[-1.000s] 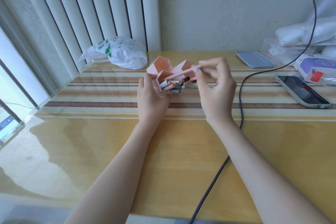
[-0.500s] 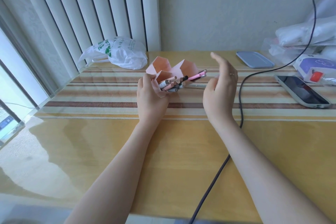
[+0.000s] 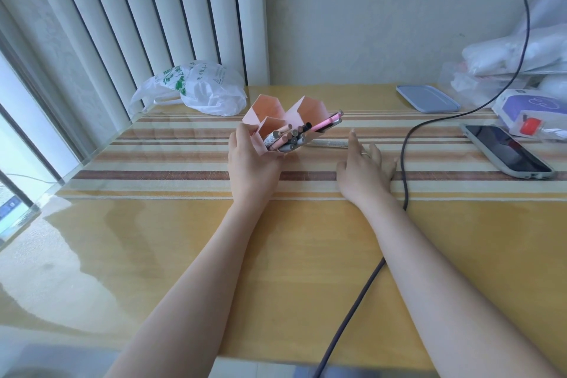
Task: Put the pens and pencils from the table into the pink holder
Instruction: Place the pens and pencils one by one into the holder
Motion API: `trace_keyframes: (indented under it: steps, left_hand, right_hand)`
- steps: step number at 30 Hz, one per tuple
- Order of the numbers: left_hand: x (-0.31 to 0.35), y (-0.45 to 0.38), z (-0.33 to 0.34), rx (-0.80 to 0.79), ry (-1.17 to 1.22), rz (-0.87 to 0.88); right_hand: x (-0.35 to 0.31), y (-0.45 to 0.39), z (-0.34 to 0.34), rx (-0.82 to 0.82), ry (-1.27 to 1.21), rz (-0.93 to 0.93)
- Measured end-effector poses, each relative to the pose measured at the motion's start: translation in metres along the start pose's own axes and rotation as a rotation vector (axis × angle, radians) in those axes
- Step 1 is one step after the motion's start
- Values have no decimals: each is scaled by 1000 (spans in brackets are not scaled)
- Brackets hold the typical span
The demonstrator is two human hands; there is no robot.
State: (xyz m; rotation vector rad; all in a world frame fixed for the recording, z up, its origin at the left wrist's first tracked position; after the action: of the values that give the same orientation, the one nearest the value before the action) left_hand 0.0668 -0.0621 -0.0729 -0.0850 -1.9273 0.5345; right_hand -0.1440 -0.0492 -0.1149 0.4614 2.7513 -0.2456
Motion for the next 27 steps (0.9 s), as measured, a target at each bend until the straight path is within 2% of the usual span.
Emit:
trace_keyframes:
  steps: [7,15,17,20,22,24,27]
  left_hand:
    - [2,1,-1,4,-6,17]
    - [3,1,0,2,-12,15]
    - [3,1,-1,6,-16,9]
    - [1,0,-2,15,-12,5]
    - [2,0,-1,8,-4,7]
    - [4,1,-1,3,1,17]
    - [1,-1,-1,5,9,-10]
  right_hand:
    - [2,-2,-9,113,79,35]
    - [-2,-3,-24,315,-119,-131]
    - [-5,-5,-22,269,-294,-147]
    - [1,-7,-21,191,-855,-23]
    - [-1,-7,-23,161,-1134,-2]
    - [-8,-6,-25,124,-1284,-53]
    - [-18,-2,-28,76,-1340,-123]
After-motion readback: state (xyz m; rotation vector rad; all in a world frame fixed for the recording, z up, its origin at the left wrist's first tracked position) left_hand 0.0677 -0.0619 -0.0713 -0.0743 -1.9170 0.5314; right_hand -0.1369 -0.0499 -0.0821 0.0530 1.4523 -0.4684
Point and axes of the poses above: each hand's wrist, its own y-axis away from the middle knuckle, its own z-axis out of the palm, x = y × z, the point moved 8 cm from there along -y, towards the middle knuckle, and after that the axes turned 1 degree about y, right-handed, at the moved point
